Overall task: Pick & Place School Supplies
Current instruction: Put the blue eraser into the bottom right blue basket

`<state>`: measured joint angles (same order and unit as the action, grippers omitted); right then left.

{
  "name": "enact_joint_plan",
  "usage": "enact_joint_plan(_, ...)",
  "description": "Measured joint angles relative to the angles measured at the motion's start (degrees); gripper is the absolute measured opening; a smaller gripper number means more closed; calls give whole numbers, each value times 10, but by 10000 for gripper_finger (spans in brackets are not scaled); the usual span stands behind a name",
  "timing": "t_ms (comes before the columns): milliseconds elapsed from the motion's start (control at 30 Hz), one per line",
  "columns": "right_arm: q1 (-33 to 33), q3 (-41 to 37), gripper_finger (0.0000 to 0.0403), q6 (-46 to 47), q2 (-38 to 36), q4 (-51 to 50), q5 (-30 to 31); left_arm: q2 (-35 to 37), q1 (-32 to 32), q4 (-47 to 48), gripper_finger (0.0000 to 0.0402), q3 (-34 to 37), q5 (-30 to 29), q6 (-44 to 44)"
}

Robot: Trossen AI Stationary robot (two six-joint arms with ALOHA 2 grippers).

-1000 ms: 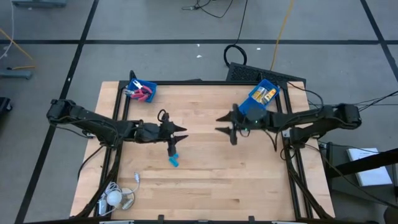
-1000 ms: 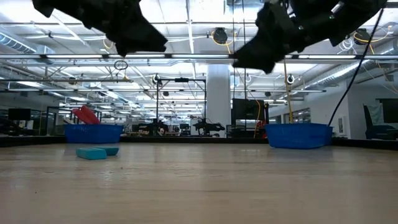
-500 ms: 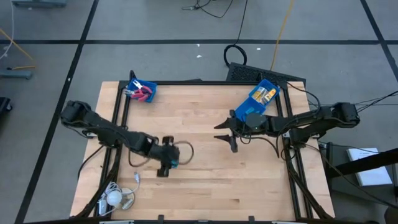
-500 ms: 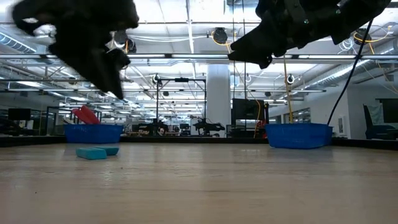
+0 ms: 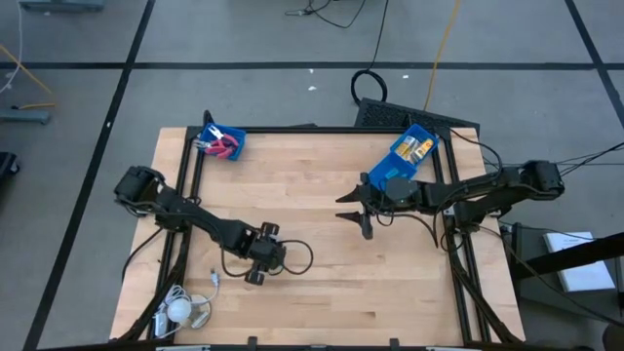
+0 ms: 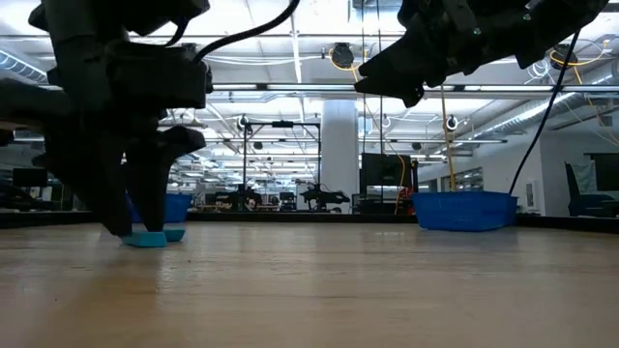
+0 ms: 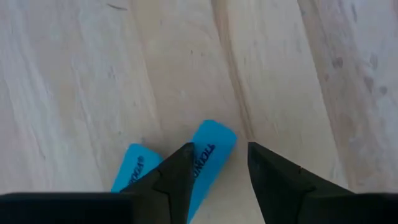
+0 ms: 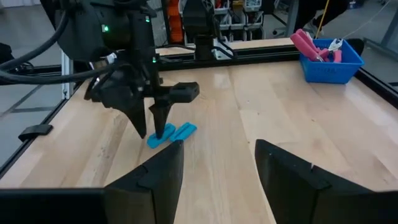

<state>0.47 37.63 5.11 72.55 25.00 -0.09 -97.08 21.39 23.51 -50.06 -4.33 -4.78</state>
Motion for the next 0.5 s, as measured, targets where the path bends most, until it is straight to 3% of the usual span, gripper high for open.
enact_joint_plan(267, 0, 0, 192, 2, 0, -7, 0, 10, -1, 4, 168, -1, -63, 44)
enact_joint_plan(500, 0, 0, 192, 0, 0, -18, 0, 12, -16, 25, 173, -2, -43, 44)
